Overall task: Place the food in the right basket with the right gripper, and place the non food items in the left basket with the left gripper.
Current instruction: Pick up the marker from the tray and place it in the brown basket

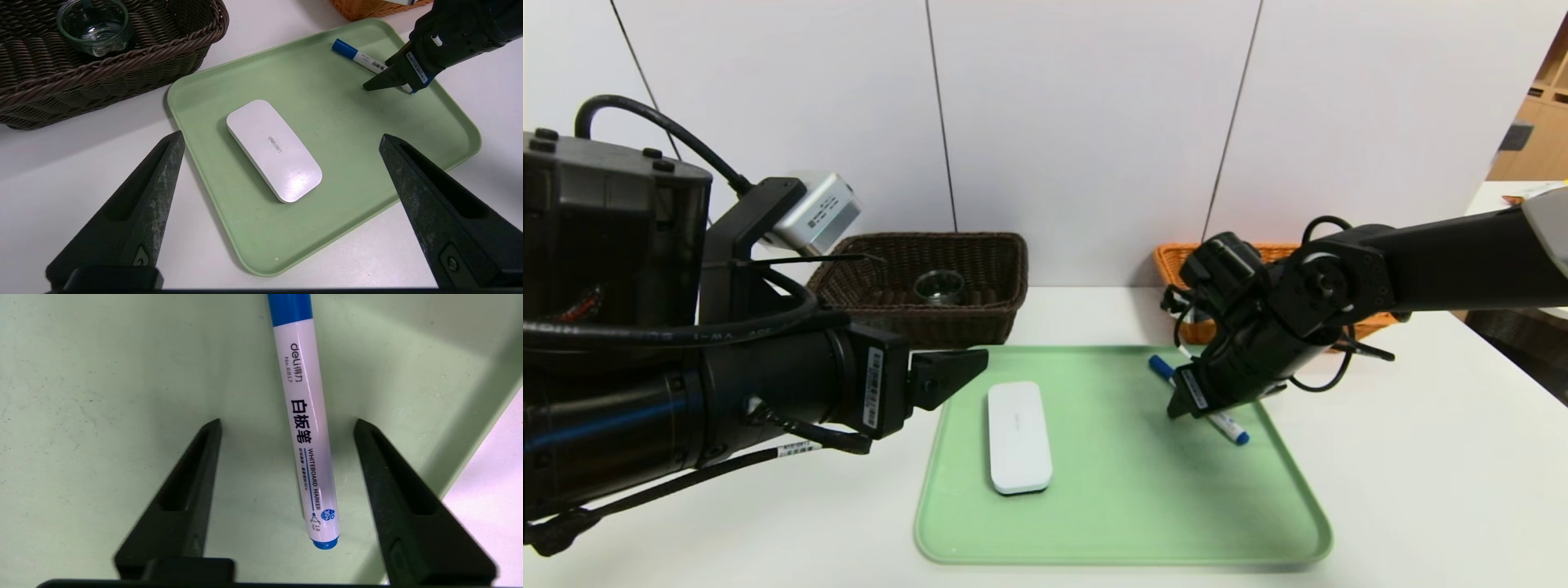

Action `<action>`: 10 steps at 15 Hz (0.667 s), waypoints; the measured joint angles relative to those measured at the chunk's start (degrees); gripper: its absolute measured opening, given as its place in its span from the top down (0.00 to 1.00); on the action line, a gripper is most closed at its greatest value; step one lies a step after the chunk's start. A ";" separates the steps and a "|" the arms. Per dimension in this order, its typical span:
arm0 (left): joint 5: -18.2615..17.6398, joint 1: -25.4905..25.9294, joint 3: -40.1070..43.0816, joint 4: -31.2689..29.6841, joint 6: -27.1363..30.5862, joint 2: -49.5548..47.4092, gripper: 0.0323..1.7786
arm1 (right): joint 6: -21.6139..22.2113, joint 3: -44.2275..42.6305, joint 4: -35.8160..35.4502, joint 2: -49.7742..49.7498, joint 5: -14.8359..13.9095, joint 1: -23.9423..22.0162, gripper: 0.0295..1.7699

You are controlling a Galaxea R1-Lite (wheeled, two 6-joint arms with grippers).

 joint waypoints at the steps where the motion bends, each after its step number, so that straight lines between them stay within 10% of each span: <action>1: -0.06 0.00 0.00 0.00 -0.02 -0.02 0.05 | -0.02 0.00 0.02 0.00 0.02 0.01 0.48; 3: 0.00 0.00 0.11 0.02 0.00 -0.02 0.05 | 0.02 0.00 0.02 0.02 0.02 0.00 0.58; 5: 0.00 0.00 0.11 0.00 0.00 -0.07 0.05 | 0.02 0.00 0.02 0.05 0.04 0.06 0.93; 10: 0.09 0.00 0.24 0.06 -0.02 -0.38 0.05 | 0.20 -0.65 0.28 -0.33 0.13 0.69 0.92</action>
